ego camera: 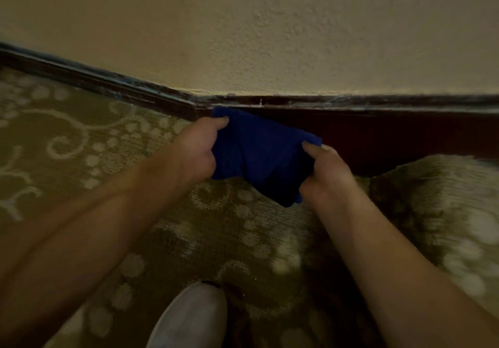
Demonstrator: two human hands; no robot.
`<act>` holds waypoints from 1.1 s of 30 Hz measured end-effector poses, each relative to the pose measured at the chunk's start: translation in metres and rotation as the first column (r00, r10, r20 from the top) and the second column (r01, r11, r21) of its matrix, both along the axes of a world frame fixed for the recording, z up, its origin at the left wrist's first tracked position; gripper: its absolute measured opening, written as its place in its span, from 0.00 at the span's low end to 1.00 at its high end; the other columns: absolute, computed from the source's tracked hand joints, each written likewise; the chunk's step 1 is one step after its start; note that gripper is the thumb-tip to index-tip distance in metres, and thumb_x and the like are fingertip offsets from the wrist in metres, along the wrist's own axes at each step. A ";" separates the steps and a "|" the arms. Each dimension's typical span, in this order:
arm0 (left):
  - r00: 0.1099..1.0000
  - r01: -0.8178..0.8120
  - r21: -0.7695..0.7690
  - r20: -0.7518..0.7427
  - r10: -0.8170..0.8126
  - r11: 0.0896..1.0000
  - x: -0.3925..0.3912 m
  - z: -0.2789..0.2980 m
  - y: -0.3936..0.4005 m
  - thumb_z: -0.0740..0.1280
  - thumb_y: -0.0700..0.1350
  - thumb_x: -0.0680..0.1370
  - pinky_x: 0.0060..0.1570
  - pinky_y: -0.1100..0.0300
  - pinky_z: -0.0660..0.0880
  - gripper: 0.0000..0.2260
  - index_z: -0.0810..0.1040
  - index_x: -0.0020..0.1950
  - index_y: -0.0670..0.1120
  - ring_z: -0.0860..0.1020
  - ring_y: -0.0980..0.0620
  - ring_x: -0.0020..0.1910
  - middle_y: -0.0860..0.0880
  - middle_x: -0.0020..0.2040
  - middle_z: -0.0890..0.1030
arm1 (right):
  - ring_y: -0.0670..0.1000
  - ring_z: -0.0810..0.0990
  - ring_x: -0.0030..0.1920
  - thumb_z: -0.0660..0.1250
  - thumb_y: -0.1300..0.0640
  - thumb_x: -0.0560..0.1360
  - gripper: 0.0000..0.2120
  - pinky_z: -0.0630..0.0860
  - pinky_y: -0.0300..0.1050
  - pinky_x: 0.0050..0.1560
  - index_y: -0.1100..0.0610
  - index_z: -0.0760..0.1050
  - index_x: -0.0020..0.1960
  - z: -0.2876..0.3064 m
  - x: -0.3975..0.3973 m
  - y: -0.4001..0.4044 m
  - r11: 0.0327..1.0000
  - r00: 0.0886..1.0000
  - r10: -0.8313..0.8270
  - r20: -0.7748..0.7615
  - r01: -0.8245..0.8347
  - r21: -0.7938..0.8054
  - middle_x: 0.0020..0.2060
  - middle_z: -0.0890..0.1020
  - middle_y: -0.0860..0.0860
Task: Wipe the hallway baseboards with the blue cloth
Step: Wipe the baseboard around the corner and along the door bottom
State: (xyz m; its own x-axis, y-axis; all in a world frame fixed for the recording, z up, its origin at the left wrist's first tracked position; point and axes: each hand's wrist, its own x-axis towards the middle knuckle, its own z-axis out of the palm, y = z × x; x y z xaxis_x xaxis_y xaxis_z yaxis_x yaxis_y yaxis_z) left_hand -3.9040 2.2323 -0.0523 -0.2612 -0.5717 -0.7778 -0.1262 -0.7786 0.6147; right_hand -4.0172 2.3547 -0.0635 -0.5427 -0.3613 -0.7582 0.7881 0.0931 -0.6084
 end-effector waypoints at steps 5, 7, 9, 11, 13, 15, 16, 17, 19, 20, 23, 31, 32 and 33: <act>0.967 0.210 -0.197 0.188 -0.173 0.958 0.030 0.037 0.025 0.64 0.46 0.81 0.53 0.47 0.78 0.12 0.76 0.64 0.46 0.81 0.43 0.53 0.44 0.61 0.80 | 0.57 0.80 0.53 0.64 0.59 0.80 0.06 0.76 0.62 0.61 0.50 0.75 0.47 0.043 0.031 0.044 0.989 0.980 0.137 -0.145 -0.127 0.078 0.50 0.81 0.53; 0.906 0.389 -0.283 0.290 -0.309 0.877 0.039 0.062 0.037 0.61 0.46 0.83 0.49 0.50 0.78 0.13 0.74 0.66 0.45 0.81 0.42 0.54 0.43 0.60 0.81 | 0.56 0.78 0.55 0.63 0.58 0.81 0.06 0.75 0.62 0.63 0.47 0.74 0.49 0.055 0.044 0.059 0.987 0.968 0.155 -0.199 -0.141 0.081 0.52 0.79 0.52; 0.826 0.529 -0.326 0.409 -0.387 0.784 0.048 0.089 0.046 0.60 0.46 0.84 0.51 0.48 0.78 0.11 0.77 0.61 0.44 0.81 0.40 0.54 0.41 0.58 0.81 | 0.56 0.78 0.55 0.62 0.57 0.81 0.06 0.74 0.60 0.63 0.48 0.74 0.56 0.064 0.051 0.071 0.986 0.963 0.164 -0.211 -0.157 0.051 0.54 0.78 0.51; 0.742 0.631 -0.317 0.514 -0.431 0.708 0.055 0.113 0.052 0.59 0.47 0.84 0.59 0.42 0.77 0.11 0.77 0.60 0.44 0.80 0.38 0.55 0.42 0.58 0.81 | 0.54 0.78 0.53 0.61 0.58 0.82 0.05 0.75 0.57 0.59 0.50 0.73 0.56 0.071 0.054 0.077 0.980 0.964 0.197 -0.179 -0.200 -0.003 0.53 0.78 0.51; 0.671 0.698 -0.289 0.582 -0.459 0.655 0.058 0.131 0.057 0.59 0.46 0.84 0.60 0.39 0.75 0.12 0.77 0.62 0.43 0.80 0.38 0.55 0.42 0.58 0.81 | 0.54 0.79 0.50 0.61 0.58 0.82 0.03 0.75 0.58 0.57 0.52 0.73 0.51 0.077 0.055 0.081 0.973 0.967 0.209 -0.148 -0.221 -0.066 0.52 0.78 0.52; 0.635 0.725 -0.283 0.626 -0.452 0.628 0.059 0.140 0.058 0.58 0.45 0.84 0.61 0.38 0.74 0.13 0.76 0.63 0.42 0.79 0.37 0.56 0.41 0.59 0.80 | 0.55 0.79 0.48 0.61 0.58 0.83 0.04 0.76 0.59 0.58 0.53 0.72 0.49 0.083 0.056 0.078 0.970 0.976 0.193 -0.099 -0.205 -0.131 0.50 0.79 0.53; 0.615 0.737 -0.276 0.652 -0.443 0.616 0.061 0.143 0.059 0.58 0.45 0.84 0.62 0.39 0.74 0.13 0.76 0.64 0.41 0.79 0.37 0.56 0.40 0.59 0.80 | 0.55 0.79 0.46 0.61 0.57 0.83 0.04 0.77 0.59 0.56 0.54 0.72 0.49 0.085 0.058 0.075 0.968 0.979 0.193 -0.074 -0.202 -0.151 0.48 0.78 0.53; 0.595 0.748 -0.274 0.681 -0.427 0.605 0.062 0.144 0.058 0.58 0.46 0.84 0.63 0.39 0.73 0.14 0.76 0.64 0.41 0.79 0.37 0.57 0.40 0.60 0.80 | 0.55 0.79 0.45 0.62 0.56 0.82 0.04 0.78 0.58 0.53 0.56 0.72 0.50 0.088 0.061 0.072 0.966 0.980 0.196 -0.042 -0.200 -0.164 0.47 0.78 0.53; 0.585 0.737 -0.281 0.722 -0.371 0.615 0.067 0.145 0.054 0.58 0.50 0.84 0.63 0.40 0.73 0.16 0.76 0.63 0.41 0.79 0.37 0.56 0.40 0.60 0.80 | 0.56 0.81 0.45 0.65 0.54 0.80 0.06 0.79 0.55 0.45 0.57 0.73 0.52 0.091 0.069 0.064 0.957 0.975 0.223 -0.006 -0.220 -0.191 0.47 0.80 0.54; 0.585 0.727 -0.285 0.733 -0.346 0.625 0.068 0.142 0.050 0.58 0.51 0.83 0.63 0.41 0.74 0.17 0.75 0.63 0.41 0.79 0.38 0.56 0.40 0.59 0.79 | 0.56 0.82 0.45 0.67 0.55 0.79 0.07 0.79 0.54 0.43 0.57 0.74 0.53 0.090 0.071 0.061 0.951 0.971 0.237 -0.013 -0.235 -0.203 0.48 0.81 0.54; 0.606 0.704 -0.302 0.727 -0.323 0.642 0.071 0.128 0.034 0.57 0.51 0.83 0.63 0.41 0.73 0.18 0.73 0.66 0.41 0.78 0.37 0.57 0.40 0.60 0.79 | 0.57 0.83 0.48 0.68 0.58 0.79 0.08 0.81 0.53 0.43 0.58 0.77 0.58 0.077 0.076 0.054 0.949 0.969 0.243 -0.038 -0.246 -0.195 0.53 0.83 0.55; 0.792 0.565 -0.264 0.441 -0.423 0.782 0.129 0.065 -0.033 0.62 0.40 0.82 0.60 0.47 0.77 0.09 0.79 0.59 0.40 0.81 0.41 0.55 0.41 0.57 0.83 | 0.54 0.82 0.55 0.66 0.58 0.79 0.10 0.78 0.58 0.60 0.51 0.77 0.60 0.017 0.114 -0.002 0.958 0.958 0.274 -0.080 -0.279 -0.060 0.57 0.82 0.52; 0.808 0.549 -0.264 0.410 -0.423 0.793 0.139 0.056 -0.046 0.62 0.41 0.82 0.60 0.46 0.77 0.10 0.78 0.61 0.41 0.81 0.41 0.56 0.41 0.57 0.83 | 0.54 0.83 0.54 0.67 0.58 0.79 0.10 0.78 0.59 0.59 0.50 0.78 0.59 0.011 0.120 -0.012 0.958 0.958 0.274 -0.090 -0.280 -0.061 0.56 0.83 0.51; 0.816 0.543 -0.254 0.385 -0.431 0.800 0.148 0.049 -0.059 0.62 0.41 0.82 0.60 0.46 0.77 0.11 0.77 0.63 0.41 0.81 0.40 0.56 0.41 0.58 0.83 | 0.55 0.84 0.54 0.68 0.58 0.78 0.10 0.78 0.60 0.59 0.50 0.79 0.58 0.007 0.127 -0.023 0.956 0.955 0.280 -0.095 -0.286 -0.059 0.55 0.84 0.51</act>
State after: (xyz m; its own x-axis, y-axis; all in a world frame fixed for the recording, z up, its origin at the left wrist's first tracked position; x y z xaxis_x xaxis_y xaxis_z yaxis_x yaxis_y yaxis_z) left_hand -3.7562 2.1737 -0.0033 -0.3688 -0.6686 -0.6457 -0.6482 -0.3129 0.6942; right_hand -3.8898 2.3318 -0.0563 -0.4717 -0.5611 -0.6802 0.6808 0.2585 -0.6853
